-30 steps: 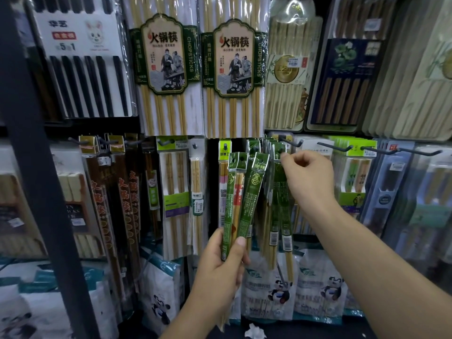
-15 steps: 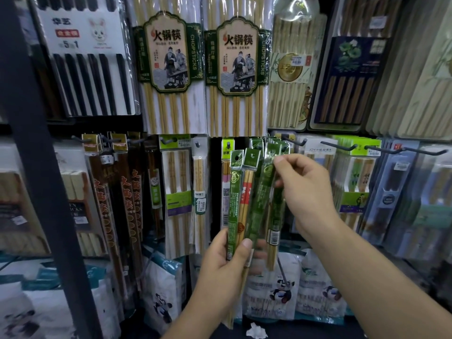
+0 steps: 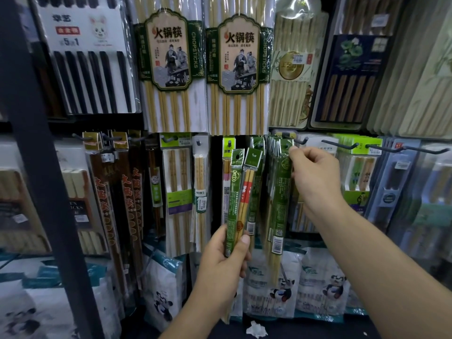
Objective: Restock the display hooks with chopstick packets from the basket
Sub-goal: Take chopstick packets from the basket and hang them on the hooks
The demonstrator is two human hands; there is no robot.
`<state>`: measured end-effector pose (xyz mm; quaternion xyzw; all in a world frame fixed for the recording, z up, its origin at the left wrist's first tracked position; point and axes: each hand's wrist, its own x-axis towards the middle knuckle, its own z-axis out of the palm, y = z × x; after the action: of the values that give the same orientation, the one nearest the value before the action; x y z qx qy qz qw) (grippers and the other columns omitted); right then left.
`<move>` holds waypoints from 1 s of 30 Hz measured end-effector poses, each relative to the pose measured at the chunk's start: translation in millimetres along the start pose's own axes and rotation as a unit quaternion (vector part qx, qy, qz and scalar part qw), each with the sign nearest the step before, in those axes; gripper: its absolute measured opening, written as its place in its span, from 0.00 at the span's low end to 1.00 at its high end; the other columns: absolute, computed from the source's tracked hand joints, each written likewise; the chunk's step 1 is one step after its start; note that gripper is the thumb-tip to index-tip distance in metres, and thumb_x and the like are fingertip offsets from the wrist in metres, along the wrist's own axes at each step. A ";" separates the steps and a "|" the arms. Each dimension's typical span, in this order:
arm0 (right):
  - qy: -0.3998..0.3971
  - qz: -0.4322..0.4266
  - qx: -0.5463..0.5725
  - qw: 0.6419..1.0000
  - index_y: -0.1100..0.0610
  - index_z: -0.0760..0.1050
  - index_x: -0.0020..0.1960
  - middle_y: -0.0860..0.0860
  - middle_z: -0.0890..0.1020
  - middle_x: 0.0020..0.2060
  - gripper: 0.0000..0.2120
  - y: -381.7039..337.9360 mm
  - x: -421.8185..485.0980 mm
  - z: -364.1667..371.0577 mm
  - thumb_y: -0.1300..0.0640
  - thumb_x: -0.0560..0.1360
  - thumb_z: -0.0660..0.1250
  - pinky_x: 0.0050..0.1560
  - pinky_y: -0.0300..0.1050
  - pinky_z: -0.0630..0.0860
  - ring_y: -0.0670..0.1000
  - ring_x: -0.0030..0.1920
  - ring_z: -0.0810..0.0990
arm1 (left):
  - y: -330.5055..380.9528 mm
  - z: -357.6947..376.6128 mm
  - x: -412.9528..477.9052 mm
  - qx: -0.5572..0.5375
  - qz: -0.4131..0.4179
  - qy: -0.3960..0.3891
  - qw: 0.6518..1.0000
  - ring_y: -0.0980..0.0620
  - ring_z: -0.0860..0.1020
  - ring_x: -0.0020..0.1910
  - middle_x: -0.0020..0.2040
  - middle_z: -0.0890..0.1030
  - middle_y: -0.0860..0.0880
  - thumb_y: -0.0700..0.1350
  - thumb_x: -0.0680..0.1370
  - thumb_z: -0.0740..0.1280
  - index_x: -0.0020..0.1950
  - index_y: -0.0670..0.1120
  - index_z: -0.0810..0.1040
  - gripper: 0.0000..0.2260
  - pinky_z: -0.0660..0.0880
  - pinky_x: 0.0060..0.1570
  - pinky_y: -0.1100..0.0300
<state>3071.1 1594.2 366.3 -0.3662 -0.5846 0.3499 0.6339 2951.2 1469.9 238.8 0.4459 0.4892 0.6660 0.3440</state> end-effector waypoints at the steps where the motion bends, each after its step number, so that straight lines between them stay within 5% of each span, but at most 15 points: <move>1: 0.000 0.000 -0.006 1.000 0.57 0.71 0.34 0.49 0.65 0.26 0.17 0.7 0.5 0.1 0.55 0.81 0.66 0.34 0.29 0.73 0.47 0.29 0.64 | 0.5 -0.2 0.0 0.000 0.000 -0.001 1.000 0.56 0.75 0.33 0.33 0.78 0.55 0.46 0.83 0.66 0.44 0.61 0.81 0.11 0.75 0.34 0.62; 5: -0.003 -0.003 -0.029 1.000 0.55 0.70 0.33 0.43 0.66 0.22 0.17 6.8 3.5 0.0 0.53 0.79 0.67 0.40 0.42 0.75 0.45 0.26 0.65 | 1.2 -0.5 0.0 -0.004 -0.006 -0.006 1.000 0.54 0.72 0.30 0.31 0.75 0.55 0.48 0.82 0.66 0.46 0.60 0.81 0.09 0.70 0.30 0.58; 10: 0.015 -0.029 -0.050 0.998 0.54 0.77 0.38 0.39 0.74 0.23 0.12 17.4 2.7 -1.1 0.51 0.79 0.70 0.31 0.31 0.70 0.39 0.26 0.72 | 3.0 -0.2 -0.3 0.000 0.010 -0.018 1.000 0.59 0.71 0.29 0.31 0.75 0.60 0.58 0.77 0.68 0.47 0.62 0.80 0.03 0.67 0.29 0.64; 14: 0.031 -0.047 -0.039 0.998 0.54 0.78 0.42 0.42 0.76 0.29 0.09 18.4 -10.6 -3.9 0.52 0.78 0.71 0.30 0.27 0.69 0.36 0.29 0.74 | 3.6 1.2 -1.7 -0.020 0.014 -0.032 0.999 0.62 0.70 0.28 0.33 0.75 0.60 0.65 0.71 0.67 0.46 0.61 0.80 0.12 0.66 0.29 0.67; 17: -0.023 -0.060 -0.023 0.998 0.52 0.81 0.42 0.41 0.79 0.30 0.08 13.9 -27.4 -2.6 0.52 0.79 0.70 0.32 0.31 0.71 0.38 0.30 0.74 | 4.6 3.1 -2.4 -0.066 -0.007 -0.026 0.997 0.58 0.67 0.28 0.33 0.75 0.55 0.63 0.72 0.66 0.50 0.51 0.79 0.17 0.62 0.26 0.65; 20: -0.090 -0.052 -0.009 0.995 0.48 0.83 0.42 0.47 0.84 0.35 0.08 8.0 -40.4 2.7 0.52 0.80 0.69 0.32 0.33 0.75 0.41 0.31 0.77 | 5.1 4.2 -3.0 -0.077 -0.015 -0.032 0.996 0.57 0.67 0.29 0.33 0.75 0.53 0.58 0.76 0.65 0.50 0.49 0.78 0.13 0.62 0.26 0.65; 25: -0.120 -0.030 0.013 0.992 0.51 0.83 0.41 0.43 0.79 0.26 0.09 2.2 -44.6 13.1 0.54 0.80 0.70 0.31 0.31 0.73 0.41 0.27 0.76 | 6.7 5.4 -3.6 -0.055 -0.004 -0.044 0.998 0.55 0.72 0.30 0.34 0.76 0.51 0.56 0.76 0.66 0.45 0.52 0.79 0.08 0.67 0.26 0.63; 30: -0.095 0.013 0.041 0.994 0.56 0.82 0.39 0.53 0.79 0.32 0.12 -4.9 -34.6 22.5 0.55 0.80 0.69 0.29 0.34 0.73 0.45 0.28 0.75 | 5.3 3.4 -1.1 -0.039 0.021 -0.014 0.999 0.48 0.82 0.39 0.41 0.84 0.47 0.54 0.77 0.66 0.46 0.54 0.82 0.07 0.82 0.37 0.54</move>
<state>3046.2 1562.9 354.9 -0.3125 -0.6226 0.4155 0.5849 2954.7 1468.5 244.0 0.4515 0.4488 0.6853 0.3535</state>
